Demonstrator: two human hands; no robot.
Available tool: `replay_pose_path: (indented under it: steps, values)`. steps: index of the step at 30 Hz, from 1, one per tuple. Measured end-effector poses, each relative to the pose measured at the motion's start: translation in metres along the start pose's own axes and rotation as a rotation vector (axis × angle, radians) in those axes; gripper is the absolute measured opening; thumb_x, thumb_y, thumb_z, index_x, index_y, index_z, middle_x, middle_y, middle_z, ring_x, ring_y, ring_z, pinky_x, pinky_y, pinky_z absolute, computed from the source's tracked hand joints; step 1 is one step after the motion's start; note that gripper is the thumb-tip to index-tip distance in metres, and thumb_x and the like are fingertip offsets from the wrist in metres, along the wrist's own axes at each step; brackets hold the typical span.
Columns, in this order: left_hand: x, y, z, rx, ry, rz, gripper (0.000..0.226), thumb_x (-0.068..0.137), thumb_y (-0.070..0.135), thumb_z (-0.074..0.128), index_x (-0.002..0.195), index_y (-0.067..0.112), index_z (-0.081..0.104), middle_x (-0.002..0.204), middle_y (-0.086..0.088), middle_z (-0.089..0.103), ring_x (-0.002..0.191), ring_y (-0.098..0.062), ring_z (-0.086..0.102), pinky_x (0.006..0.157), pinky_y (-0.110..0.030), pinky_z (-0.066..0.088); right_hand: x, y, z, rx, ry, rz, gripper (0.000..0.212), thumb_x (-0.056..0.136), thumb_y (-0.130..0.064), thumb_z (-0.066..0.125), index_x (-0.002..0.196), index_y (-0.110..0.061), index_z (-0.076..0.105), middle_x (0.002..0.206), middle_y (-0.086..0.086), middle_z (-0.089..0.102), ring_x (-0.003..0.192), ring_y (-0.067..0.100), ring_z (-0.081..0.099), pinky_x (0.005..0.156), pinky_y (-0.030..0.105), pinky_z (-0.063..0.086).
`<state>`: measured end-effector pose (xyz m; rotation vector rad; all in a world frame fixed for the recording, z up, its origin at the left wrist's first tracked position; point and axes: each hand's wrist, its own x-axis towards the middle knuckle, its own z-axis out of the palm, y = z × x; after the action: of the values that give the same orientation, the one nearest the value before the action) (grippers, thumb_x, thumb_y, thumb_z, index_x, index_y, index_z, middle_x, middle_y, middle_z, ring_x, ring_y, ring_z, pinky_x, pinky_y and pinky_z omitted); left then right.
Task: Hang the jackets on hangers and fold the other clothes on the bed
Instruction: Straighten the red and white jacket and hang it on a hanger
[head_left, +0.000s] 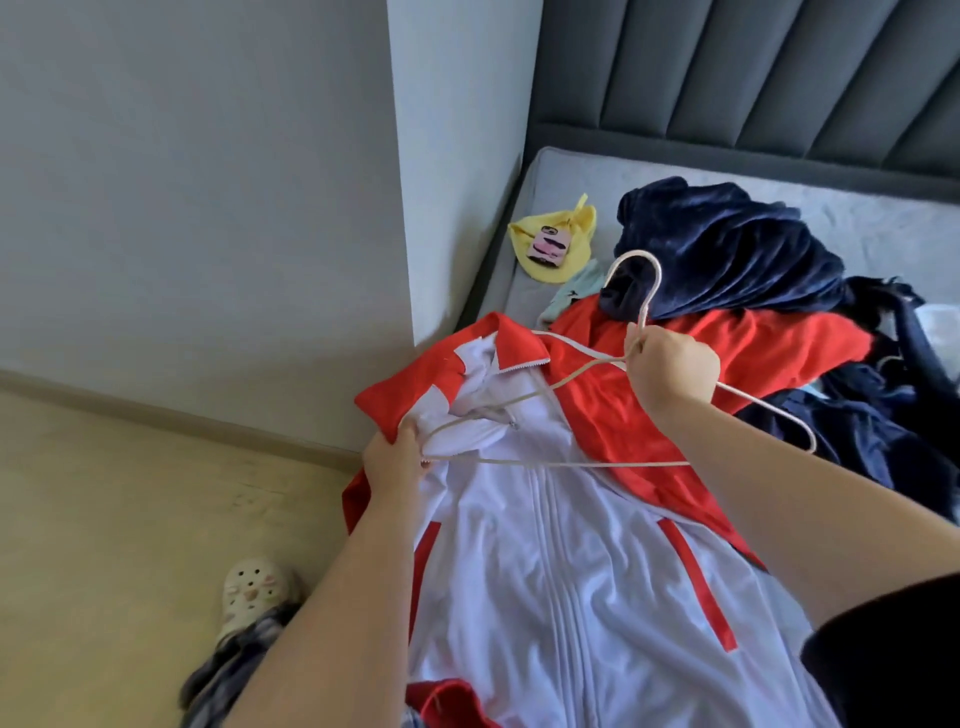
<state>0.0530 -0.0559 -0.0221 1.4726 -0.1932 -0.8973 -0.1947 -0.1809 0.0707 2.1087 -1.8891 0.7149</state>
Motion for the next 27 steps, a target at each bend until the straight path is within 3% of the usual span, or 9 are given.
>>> replay_pose_path:
  steps: [4,7,10,13,16,18,21,23,27]
  values:
    - [-0.005,-0.002,-0.007,0.092,0.087,0.069,0.011,0.091,0.021,0.053,0.088,0.016,0.062,0.095,-0.015,0.068,0.095,-0.035,0.065,0.088,-0.051,0.052,0.005,-0.006,-0.014,-0.031,0.012,-0.008,0.045,0.101,-0.03,0.038,0.08,-0.002,0.066,0.071,0.018,0.066,0.066,0.038,0.06,0.056,0.032,0.031]
    - [-0.004,-0.001,-0.013,-0.069,0.156,-0.067,0.02,0.091,0.018,0.053,0.104,0.007,0.063,0.104,-0.017,0.066,0.102,-0.036,0.063,0.092,-0.051,0.051,0.008,-0.011,-0.021,-0.029,0.025,0.008,0.048,0.102,-0.03,0.035,0.079,-0.002,0.066,0.07,0.018,0.065,0.066,0.037,0.06,0.056,0.032,0.032]
    - [-0.003,0.002,-0.016,-0.136,0.106,-0.117,0.014,0.092,0.022,0.055,0.099,0.011,0.06,0.101,-0.012,0.063,0.104,-0.034,0.063,0.095,-0.048,0.05,0.007,-0.014,-0.025,-0.05,0.024,-0.017,0.047,0.102,-0.029,0.037,0.078,-0.001,0.066,0.065,0.017,0.063,0.061,0.035,0.058,0.055,0.031,0.03]
    - [-0.014,0.011,-0.012,-0.084,-0.054,-0.042,0.012,0.095,0.022,0.054,0.096,0.012,0.061,0.105,-0.015,0.066,0.103,-0.032,0.063,0.098,-0.045,0.048,-0.002,-0.026,-0.024,-0.053,-0.001,-0.106,0.04,0.099,-0.026,0.045,0.077,-0.001,0.068,0.061,0.017,0.061,0.056,0.034,0.057,0.054,0.03,0.029]
    - [-0.034,0.017,-0.003,-0.058,-0.27,0.046,0.015,0.097,0.015,0.05,0.101,0.007,0.063,0.106,-0.02,0.063,0.096,-0.03,0.061,0.09,-0.04,0.046,-0.012,-0.05,-0.021,-0.046,-0.051,-0.131,0.038,0.099,-0.029,0.045,0.083,-0.006,0.07,0.072,0.017,0.068,0.067,0.037,0.063,0.056,0.03,0.03]
    - [-0.048,0.018,0.002,-0.049,-0.419,0.029,0.019,0.098,0.011,0.048,0.109,0.004,0.062,0.103,-0.016,0.065,0.094,-0.026,0.061,0.092,-0.04,0.045,-0.019,-0.072,-0.016,-0.03,-0.14,-0.103,0.04,0.099,-0.035,0.042,0.089,-0.009,0.07,0.083,0.015,0.07,0.078,0.036,0.064,0.06,0.03,0.032]
    - [-0.064,0.018,-0.001,-0.174,-0.683,-0.17,0.022,0.099,0.004,0.041,0.106,0.008,0.061,0.099,-0.008,0.068,0.089,-0.017,0.064,0.084,-0.032,0.051,-0.029,-0.101,-0.007,0.13,-0.358,0.041,0.035,0.096,-0.035,0.044,0.092,-0.009,0.068,0.091,0.012,0.068,0.084,0.033,0.062,0.065,0.029,0.036]
    - [-0.069,0.021,-0.009,-0.106,-0.753,-0.246,0.023,0.097,0.001,0.041,0.102,0.007,0.063,0.094,-0.01,0.065,0.082,-0.018,0.062,0.073,-0.032,0.052,-0.033,-0.11,-0.006,0.296,-0.497,0.15,0.031,0.093,-0.03,0.047,0.086,-0.009,0.068,0.082,0.008,0.064,0.078,0.028,0.058,0.065,0.027,0.037]
    - [-0.081,0.035,-0.021,0.038,-0.785,-0.336,0.035,0.089,0.002,0.046,0.069,0.011,0.073,0.072,-0.007,0.055,0.061,-0.016,0.057,0.058,-0.025,0.049,-0.027,-0.112,-0.025,0.676,-0.459,0.396,0.023,0.084,-0.017,0.051,0.062,-0.018,0.054,0.06,-0.005,0.051,0.062,0.016,0.048,0.051,0.022,0.038]
